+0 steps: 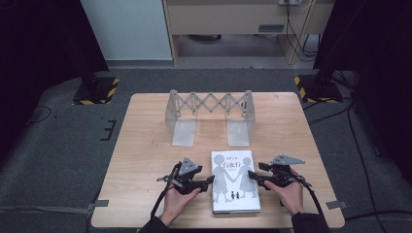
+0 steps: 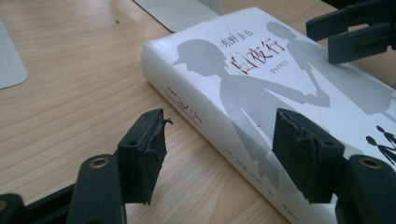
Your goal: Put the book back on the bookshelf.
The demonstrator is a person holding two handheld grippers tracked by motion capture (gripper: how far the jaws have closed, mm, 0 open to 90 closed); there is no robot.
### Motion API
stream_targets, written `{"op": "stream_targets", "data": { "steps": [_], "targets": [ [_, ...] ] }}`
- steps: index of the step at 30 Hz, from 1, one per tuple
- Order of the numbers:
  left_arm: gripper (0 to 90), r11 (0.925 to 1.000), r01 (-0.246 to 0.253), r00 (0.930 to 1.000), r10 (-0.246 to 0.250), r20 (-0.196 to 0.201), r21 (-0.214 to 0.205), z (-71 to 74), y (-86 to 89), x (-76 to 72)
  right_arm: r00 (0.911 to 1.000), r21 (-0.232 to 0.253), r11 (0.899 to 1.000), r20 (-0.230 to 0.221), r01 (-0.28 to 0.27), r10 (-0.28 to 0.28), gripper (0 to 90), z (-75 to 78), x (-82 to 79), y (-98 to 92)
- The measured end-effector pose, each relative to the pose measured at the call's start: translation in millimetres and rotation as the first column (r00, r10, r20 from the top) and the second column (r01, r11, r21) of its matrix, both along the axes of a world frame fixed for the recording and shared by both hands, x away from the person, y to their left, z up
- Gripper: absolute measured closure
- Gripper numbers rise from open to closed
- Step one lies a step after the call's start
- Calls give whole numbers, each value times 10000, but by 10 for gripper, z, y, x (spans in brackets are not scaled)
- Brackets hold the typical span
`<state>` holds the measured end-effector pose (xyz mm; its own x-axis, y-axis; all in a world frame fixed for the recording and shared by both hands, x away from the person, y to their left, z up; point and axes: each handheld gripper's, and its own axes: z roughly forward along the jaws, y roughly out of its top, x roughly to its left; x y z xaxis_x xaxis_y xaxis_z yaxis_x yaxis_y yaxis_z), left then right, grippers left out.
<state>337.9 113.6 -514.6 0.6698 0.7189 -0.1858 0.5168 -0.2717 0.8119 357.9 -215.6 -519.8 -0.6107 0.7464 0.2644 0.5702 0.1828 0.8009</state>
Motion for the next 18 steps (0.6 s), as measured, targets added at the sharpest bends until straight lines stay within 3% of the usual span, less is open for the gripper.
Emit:
{"op": "stream_targets", "data": {
  "steps": [6,18],
  "targets": [
    [320,9986,373,9986,-386,-358,-370,-50,-92,13,9995,351,9992,-250,-168,177,335,-36,13,39],
    [289,9942,786,9957,-819,-436,-731,-94,-181,35,9981,749,9968,-512,-290,329,310,-79,50,100]
  ]
}}
